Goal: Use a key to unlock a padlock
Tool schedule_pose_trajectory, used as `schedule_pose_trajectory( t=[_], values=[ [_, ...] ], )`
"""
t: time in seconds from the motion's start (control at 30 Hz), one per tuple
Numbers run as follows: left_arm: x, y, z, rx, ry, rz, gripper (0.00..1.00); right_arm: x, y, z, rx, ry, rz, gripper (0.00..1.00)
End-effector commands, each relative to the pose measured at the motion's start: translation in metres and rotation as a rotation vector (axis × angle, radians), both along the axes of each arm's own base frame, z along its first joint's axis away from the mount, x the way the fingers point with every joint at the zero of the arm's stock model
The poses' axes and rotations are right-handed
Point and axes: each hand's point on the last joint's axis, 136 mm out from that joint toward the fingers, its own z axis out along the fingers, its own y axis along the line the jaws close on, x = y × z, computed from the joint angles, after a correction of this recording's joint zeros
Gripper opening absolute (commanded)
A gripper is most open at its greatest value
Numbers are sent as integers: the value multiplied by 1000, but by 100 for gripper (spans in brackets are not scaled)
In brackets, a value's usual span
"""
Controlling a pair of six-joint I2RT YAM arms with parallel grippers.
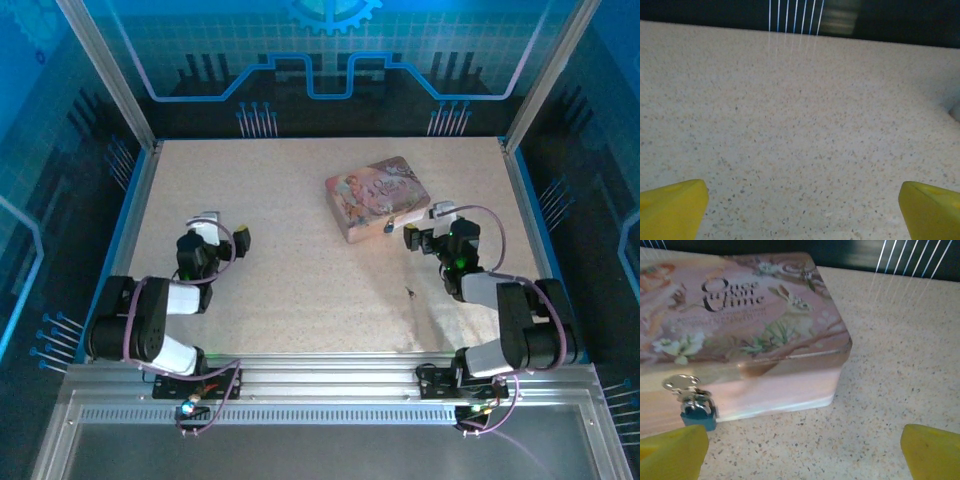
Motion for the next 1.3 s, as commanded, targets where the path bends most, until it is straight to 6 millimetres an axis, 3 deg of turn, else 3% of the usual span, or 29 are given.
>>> schedule_pose_trajectory(
  t=[0.0, 0.1, 0.27, 0.37, 0.47, 0.7, 0.93, 1.07, 1.27],
  values=[
    [-2, 0, 32, 27, -76, 4, 99, -4, 2, 22, -1, -18, 18, 100],
    [-5, -1, 49, 14, -72, 15, 99, -7, 1, 38, 17, -16, 10, 100],
    [0, -10, 78, -262, 27, 46, 99, -5, 5, 58, 133, 67, 47, 100],
    [7, -23, 83, -407, 117, 23, 99, 3, 4, 64, 271, 144, 62, 100],
    [14, -40, 74, -512, 204, 18, 99, 15, 1, 64, 398, 215, 76, 100],
    [30, -125, 54, -622, 350, -143, 98, 54, -6, 54, 477, 318, 82, 100],
    [53, -197, 43, -688, 468, -292, 84, 90, -5, 39, 504, 377, 123, 100],
    [65, -228, 36, -728, 494, -349, 91, 105, -2, 27, 526, 419, 149, 100],
    [83, -260, 23, -723, 537, -384, 90, 124, 3, 10, 561, 476, 178, 100]
  ],
)
